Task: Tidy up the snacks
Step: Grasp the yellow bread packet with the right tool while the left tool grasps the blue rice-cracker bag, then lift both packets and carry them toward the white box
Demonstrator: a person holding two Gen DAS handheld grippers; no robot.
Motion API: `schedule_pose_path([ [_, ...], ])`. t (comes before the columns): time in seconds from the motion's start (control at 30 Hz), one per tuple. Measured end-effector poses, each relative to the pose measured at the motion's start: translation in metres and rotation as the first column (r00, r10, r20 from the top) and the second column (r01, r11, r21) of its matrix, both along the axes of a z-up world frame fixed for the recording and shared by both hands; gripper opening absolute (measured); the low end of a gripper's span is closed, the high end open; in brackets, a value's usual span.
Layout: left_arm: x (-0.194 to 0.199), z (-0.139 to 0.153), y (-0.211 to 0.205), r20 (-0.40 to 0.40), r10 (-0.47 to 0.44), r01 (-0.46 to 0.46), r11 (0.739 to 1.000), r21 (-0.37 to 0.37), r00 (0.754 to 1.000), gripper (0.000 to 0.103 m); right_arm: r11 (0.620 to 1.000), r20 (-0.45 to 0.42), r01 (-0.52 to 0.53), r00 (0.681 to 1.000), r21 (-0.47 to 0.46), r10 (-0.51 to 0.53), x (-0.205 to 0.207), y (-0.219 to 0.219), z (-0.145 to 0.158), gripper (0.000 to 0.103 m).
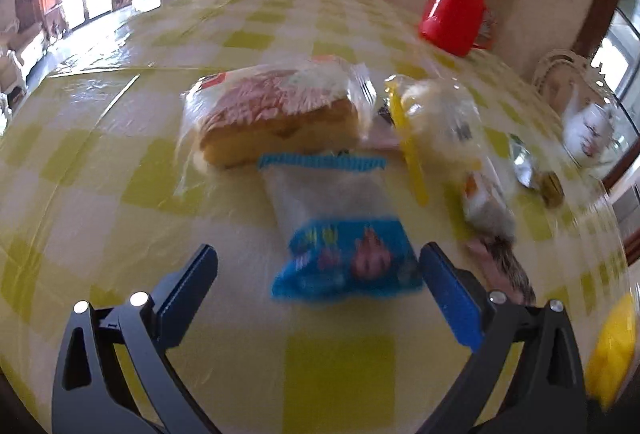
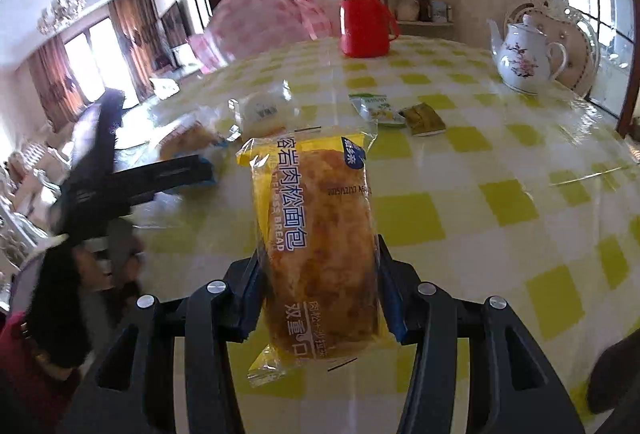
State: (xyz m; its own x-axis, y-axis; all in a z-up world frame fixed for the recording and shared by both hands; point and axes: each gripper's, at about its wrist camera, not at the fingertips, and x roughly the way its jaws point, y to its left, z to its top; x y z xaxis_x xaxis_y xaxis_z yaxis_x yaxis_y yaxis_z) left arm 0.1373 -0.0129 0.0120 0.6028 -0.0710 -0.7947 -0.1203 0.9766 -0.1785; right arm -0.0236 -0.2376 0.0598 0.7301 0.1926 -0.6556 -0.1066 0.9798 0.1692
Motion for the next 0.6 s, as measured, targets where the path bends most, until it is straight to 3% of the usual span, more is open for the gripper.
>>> schedule_pose_path([
  [0.17, 0.029, -0.008, -0.023, -0.049, -0.008, 0.016, 0.987, 0.162, 0.999, 0.101, 0.999, -0.016, -0.027, 1.0, -0.033, 0.027, 0.002, 0.012, -0.005, 0.049],
  [0.2, 0.028, -0.009, -0.027, -0.054, -0.032, 0.042, 0.981, 0.189, 0.998, 0.09, 0.999, -0.016, -0.031, 0.999, -0.039, 0.03, 0.002, 0.014, -0.005, 0.049],
  [0.27, 0.018, -0.002, -0.03, -0.019, -0.086, 0.088, 0.975, 0.202, 0.996, 0.056, 0.998, -0.013, -0.033, 0.999, -0.049, 0.032, 0.002, 0.015, -0.005, 0.049],
  [0.3, 0.014, 0.0, -0.031, -0.024, -0.111, 0.114, 0.976, 0.186, 0.993, 0.052, 0.998, -0.015, -0.03, 0.999, -0.054, 0.029, 0.002, 0.015, -0.006, 0.049],
  [0.43, -0.005, 0.004, -0.036, -0.016, -0.18, 0.18, 0.965, 0.192, 0.983, 0.049, 0.997, -0.049, -0.006, 0.999, -0.08, 0.002, 0.006, 0.013, -0.014, 0.049],
  [0.6, -0.03, 0.02, -0.041, 0.039, -0.216, 0.209, 0.968, 0.14, 0.976, 0.049, 0.992, -0.062, 0.008, 0.998, -0.126, -0.016, 0.007, 0.015, -0.018, 0.049],
])
